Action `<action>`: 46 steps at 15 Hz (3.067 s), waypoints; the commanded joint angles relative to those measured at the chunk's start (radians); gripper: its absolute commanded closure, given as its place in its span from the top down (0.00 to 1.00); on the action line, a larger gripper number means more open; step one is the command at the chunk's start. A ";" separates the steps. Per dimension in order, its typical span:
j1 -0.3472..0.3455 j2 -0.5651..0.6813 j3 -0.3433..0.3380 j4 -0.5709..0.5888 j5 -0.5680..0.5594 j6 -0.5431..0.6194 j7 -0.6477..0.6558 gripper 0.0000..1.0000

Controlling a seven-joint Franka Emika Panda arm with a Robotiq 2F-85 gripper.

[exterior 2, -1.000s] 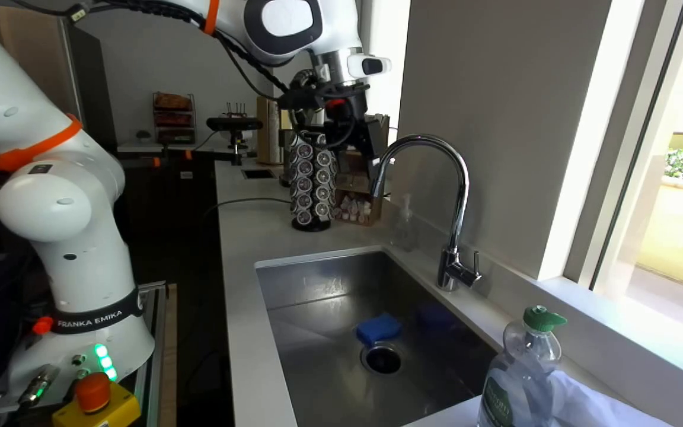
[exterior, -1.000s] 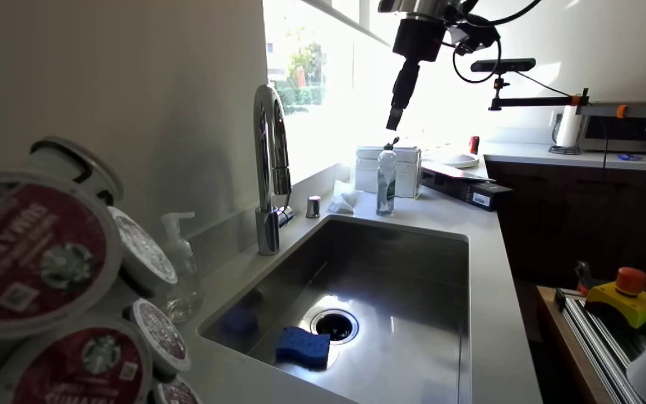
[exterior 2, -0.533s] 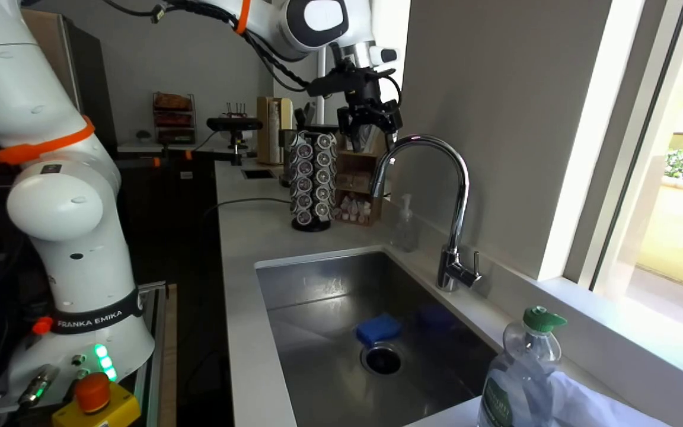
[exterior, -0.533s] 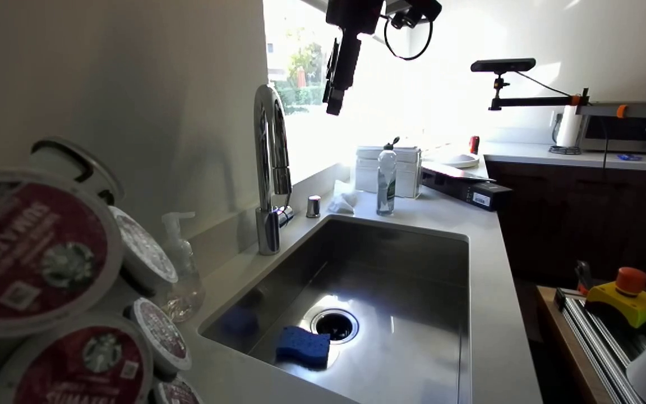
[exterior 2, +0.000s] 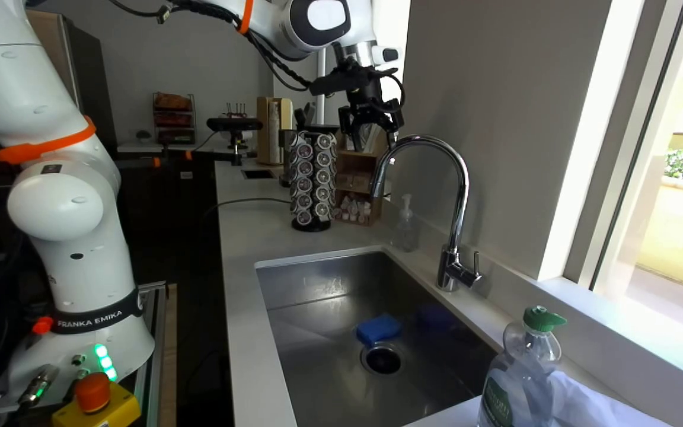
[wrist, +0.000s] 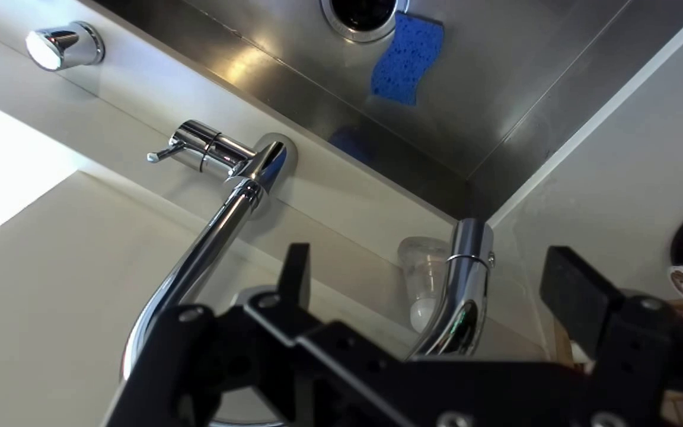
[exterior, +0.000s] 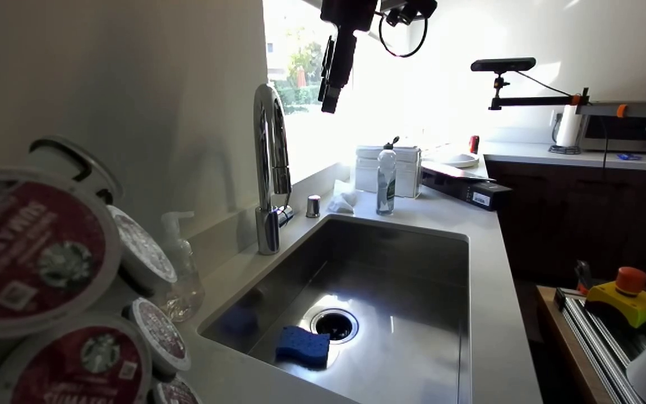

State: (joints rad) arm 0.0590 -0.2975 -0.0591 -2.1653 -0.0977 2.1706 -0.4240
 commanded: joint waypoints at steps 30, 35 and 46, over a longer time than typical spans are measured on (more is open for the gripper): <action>0.194 0.012 0.068 -0.050 0.459 -0.019 -0.344 1.00; 0.218 0.042 0.096 -0.048 0.496 -0.049 -0.383 1.00; 0.209 0.083 0.139 -0.038 0.493 -0.059 -0.388 1.00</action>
State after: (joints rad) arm 0.2858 -0.2143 0.0634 -2.2063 0.3921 2.1163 -0.8108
